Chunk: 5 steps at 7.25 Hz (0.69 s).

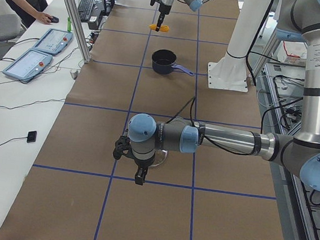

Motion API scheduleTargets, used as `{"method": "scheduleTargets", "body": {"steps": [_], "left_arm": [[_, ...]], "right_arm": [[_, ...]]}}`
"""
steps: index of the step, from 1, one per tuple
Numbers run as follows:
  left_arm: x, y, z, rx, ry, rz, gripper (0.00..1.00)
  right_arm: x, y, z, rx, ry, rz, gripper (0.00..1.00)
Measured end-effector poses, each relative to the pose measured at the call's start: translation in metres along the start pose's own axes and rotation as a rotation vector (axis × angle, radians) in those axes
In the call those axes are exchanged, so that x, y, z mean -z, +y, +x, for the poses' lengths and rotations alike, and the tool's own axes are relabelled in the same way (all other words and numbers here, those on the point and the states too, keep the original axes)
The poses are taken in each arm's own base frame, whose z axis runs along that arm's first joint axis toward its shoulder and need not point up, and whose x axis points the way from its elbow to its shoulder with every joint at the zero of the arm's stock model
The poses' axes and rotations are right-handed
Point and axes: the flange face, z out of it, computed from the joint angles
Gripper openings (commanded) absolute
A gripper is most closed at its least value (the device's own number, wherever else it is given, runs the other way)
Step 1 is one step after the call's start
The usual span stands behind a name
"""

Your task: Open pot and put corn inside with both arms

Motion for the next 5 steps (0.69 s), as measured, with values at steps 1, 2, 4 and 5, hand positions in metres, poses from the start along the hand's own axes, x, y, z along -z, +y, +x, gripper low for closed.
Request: {"method": "scheduleTargets", "body": {"steps": [1, 2, 4, 5], "left_arm": [[0.0, 0.0, 0.0, -0.001, 0.0, 0.0, 0.99], [0.0, 0.0, 0.001, -0.001, 0.0, 0.0, 0.99], [0.0, -0.001, 0.001, -0.003, 0.0, 0.0, 0.99], [0.0, -0.001, 0.001, -0.003, 0.0, 0.0, 0.99]], "right_arm": [[-0.015, 0.018, -0.042, -0.026, 0.006, 0.026, 0.63], [-0.032, 0.032, -0.076, -0.05, 0.014, 0.045, 1.0], [-0.046, 0.045, -0.1, -0.065, 0.025, 0.062, 1.0], [-0.044, 0.044, -0.101, -0.066, 0.023, 0.066, 1.0]]}}
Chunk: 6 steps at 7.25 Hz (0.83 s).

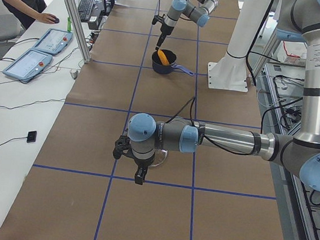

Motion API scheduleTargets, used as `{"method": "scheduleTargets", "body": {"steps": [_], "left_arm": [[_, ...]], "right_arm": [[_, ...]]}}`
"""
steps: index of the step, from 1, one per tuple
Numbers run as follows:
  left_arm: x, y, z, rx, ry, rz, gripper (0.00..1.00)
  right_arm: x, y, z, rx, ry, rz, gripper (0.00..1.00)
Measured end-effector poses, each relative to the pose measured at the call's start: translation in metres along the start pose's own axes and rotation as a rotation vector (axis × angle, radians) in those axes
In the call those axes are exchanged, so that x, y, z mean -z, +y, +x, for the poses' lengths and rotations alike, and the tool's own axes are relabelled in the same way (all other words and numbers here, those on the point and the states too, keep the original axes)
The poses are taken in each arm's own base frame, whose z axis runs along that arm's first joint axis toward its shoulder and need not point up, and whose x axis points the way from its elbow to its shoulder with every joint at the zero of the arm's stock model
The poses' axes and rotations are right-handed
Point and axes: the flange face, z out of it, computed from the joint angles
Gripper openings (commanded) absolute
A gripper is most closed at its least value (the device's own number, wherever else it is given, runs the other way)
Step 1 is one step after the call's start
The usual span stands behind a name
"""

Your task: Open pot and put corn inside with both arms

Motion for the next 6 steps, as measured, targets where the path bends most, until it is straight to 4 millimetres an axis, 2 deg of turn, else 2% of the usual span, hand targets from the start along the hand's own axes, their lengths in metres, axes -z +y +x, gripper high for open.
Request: {"method": "scheduleTargets", "body": {"steps": [1, 2, 3, 4, 5, 6], "left_arm": [[0.0, 0.0, 0.0, -0.001, 0.0, 0.001, 0.99], [0.0, 0.0, 0.0, -0.003, 0.0, 0.001, 0.99], [0.0, -0.001, 0.0, -0.005, -0.001, 0.0, 0.99], [0.001, -0.001, 0.001, -0.008, -0.002, 0.001, 0.99], [0.003, -0.002, 0.002, -0.011, -0.004, 0.004, 0.99], [0.005, -0.002, 0.004, -0.016, -0.009, 0.008, 0.99]], "right_arm": [[0.008, -0.011, 0.002, -0.004, -0.007, 0.003, 1.0], [0.018, -0.038, 0.012, -0.004, -0.012, -0.003, 1.0], [0.028, -0.081, 0.037, 0.015, -0.007, -0.018, 1.0], [0.034, -0.131, 0.079, 0.056, 0.014, -0.041, 1.0], [0.037, -0.183, 0.138, 0.123, 0.048, -0.071, 1.0], [0.037, -0.226, 0.205, 0.199, 0.086, -0.1, 1.0]]}}
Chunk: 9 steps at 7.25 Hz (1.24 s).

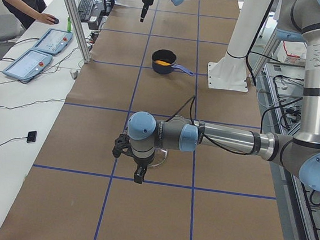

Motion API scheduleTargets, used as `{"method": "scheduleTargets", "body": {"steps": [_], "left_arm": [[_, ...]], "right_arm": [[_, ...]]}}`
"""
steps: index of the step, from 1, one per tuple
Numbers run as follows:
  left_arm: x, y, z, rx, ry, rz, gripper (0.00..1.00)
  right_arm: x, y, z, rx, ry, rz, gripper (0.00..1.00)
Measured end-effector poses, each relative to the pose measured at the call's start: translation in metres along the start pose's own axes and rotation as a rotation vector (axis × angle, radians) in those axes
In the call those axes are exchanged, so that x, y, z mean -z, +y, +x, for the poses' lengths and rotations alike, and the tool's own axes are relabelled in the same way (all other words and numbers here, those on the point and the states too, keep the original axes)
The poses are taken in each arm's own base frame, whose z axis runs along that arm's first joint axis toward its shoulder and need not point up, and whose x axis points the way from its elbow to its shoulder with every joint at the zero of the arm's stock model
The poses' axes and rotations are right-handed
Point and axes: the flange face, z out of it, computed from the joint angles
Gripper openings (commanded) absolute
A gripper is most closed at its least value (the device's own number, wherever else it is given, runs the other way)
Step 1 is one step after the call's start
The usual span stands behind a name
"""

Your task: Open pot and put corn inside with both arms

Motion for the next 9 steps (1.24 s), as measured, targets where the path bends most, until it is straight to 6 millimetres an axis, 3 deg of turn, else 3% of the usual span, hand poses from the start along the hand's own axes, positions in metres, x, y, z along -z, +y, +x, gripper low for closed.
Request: {"method": "scheduleTargets", "body": {"steps": [1, 2, 4, 5, 6, 7, 9], "left_arm": [[0.002, 0.0, 0.002, -0.004, -0.002, 0.004, 0.99], [0.003, 0.0, 0.003, -0.005, -0.003, 0.005, 0.99], [0.003, 0.0, 0.003, -0.006, -0.003, 0.006, 0.99], [0.003, 0.0, 0.003, -0.006, -0.003, 0.006, 0.99], [0.003, 0.0, 0.002, -0.005, -0.004, 0.005, 0.99], [0.002, 0.001, 0.002, -0.005, -0.004, 0.004, 0.99], [0.002, 0.001, 0.002, -0.003, -0.004, 0.003, 0.99]], "right_arm": [[-0.002, -0.017, 0.073, 0.074, 0.037, -0.028, 1.0], [-0.003, -0.02, 0.146, 0.139, 0.064, -0.059, 1.0], [0.011, 0.001, 0.289, 0.211, 0.078, -0.115, 1.0], [0.018, 0.025, 0.353, 0.216, 0.081, -0.138, 1.0], [0.023, 0.052, 0.404, 0.211, 0.089, -0.157, 1.0], [0.027, 0.077, 0.441, 0.203, 0.09, -0.171, 1.0], [0.024, 0.119, 0.484, 0.16, 0.087, -0.205, 1.0]]}}
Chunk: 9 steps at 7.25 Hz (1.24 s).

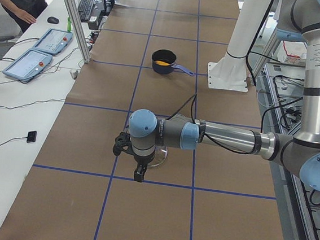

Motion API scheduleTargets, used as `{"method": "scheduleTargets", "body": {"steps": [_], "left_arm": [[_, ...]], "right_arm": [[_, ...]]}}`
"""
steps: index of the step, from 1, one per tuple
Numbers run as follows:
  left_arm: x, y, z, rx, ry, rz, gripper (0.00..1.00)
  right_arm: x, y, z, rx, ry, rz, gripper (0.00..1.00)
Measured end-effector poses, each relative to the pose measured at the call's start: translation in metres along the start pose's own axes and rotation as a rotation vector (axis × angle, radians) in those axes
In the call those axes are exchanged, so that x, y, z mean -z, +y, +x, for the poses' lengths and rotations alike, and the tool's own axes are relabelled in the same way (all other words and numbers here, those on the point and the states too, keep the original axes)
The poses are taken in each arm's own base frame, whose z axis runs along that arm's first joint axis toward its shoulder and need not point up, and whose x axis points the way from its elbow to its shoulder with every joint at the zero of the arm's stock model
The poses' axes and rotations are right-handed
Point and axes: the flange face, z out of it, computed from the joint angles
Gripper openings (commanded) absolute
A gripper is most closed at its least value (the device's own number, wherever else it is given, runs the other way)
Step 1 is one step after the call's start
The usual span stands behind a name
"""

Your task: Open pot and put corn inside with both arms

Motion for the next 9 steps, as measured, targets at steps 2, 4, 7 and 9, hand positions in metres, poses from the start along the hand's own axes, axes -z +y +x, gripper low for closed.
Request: {"method": "scheduleTargets", "body": {"steps": [2, 4, 7, 9], "left_arm": [[-0.001, 0.001, -0.001, 0.002, 0.0, -0.002, 0.99], [-0.002, 0.002, -0.001, 0.002, 0.0, -0.003, 0.99], [-0.001, 0.003, -0.001, 0.003, 0.001, -0.002, 0.99], [-0.001, 0.003, 0.0, 0.002, 0.002, -0.001, 0.99]], "right_arm": [[-0.021, 0.02, 0.016, -0.043, -0.032, -0.045, 1.0], [-0.029, 0.028, 0.02, -0.053, -0.052, -0.058, 1.0], [-0.026, 0.027, 0.02, -0.045, -0.033, -0.053, 1.0], [-0.024, 0.025, 0.018, -0.042, -0.037, -0.049, 1.0]]}}
